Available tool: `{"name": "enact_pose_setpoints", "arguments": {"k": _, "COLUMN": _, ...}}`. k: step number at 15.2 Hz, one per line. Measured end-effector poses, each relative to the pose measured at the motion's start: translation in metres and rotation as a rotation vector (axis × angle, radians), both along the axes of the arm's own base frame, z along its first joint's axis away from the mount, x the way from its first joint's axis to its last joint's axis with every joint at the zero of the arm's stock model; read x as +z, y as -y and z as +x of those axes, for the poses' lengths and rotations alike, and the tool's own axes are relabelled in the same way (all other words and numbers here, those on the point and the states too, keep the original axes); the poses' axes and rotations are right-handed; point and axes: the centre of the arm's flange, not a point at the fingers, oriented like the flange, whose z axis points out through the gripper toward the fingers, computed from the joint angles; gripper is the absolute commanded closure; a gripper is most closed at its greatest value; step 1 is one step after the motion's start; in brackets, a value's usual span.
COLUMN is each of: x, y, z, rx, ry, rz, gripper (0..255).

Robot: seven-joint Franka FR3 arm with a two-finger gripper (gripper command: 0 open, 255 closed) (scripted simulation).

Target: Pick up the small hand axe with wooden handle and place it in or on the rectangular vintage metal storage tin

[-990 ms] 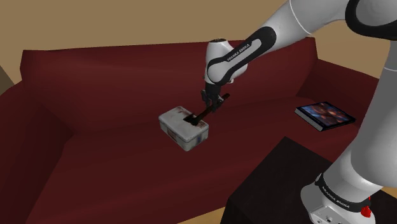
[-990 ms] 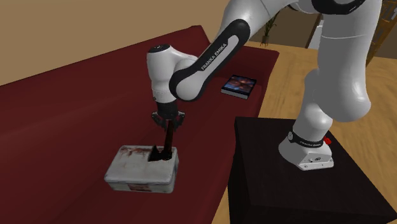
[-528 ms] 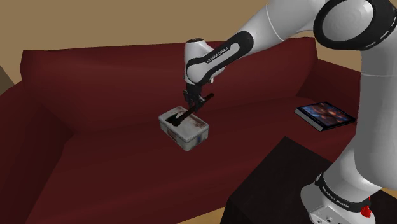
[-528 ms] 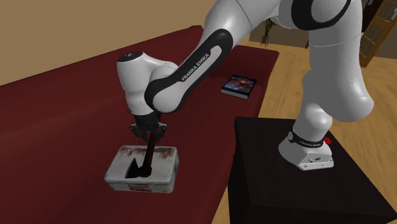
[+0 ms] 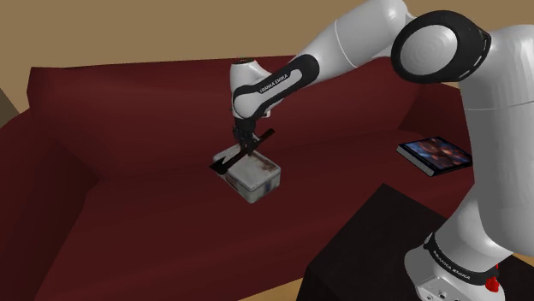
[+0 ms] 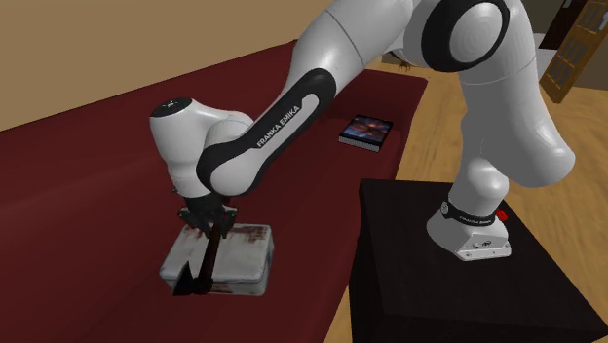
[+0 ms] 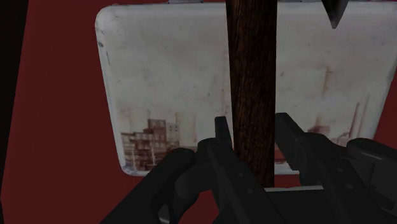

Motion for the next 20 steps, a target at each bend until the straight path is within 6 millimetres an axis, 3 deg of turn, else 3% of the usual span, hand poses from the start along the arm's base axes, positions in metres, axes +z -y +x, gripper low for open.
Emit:
{"name": "enact_pose_setpoints", "arguments": {"k": 9, "x": -0.045, "y": 0.000, "z": 0.002, "rx": -0.001, "ry": 0.001, "rz": 0.000, "gripper": 255}}
{"name": "enact_pose_setpoints", "arguments": {"k": 15, "x": -0.047, "y": -0.001, "z": 0.001, "rx": 0.000, "ry": 0.002, "rz": 0.000, "gripper": 255}}
{"name": "enact_pose_setpoints", "arguments": {"k": 16, "x": -0.048, "y": -0.001, "z": 0.001, "rx": 0.000, "ry": 0.003, "rz": 0.000, "gripper": 0}}
{"name": "enact_pose_setpoints", "arguments": {"k": 20, "x": -0.050, "y": 0.000, "z": 0.001, "rx": 0.000, "ry": 0.001, "rz": 0.000, "gripper": 0}}
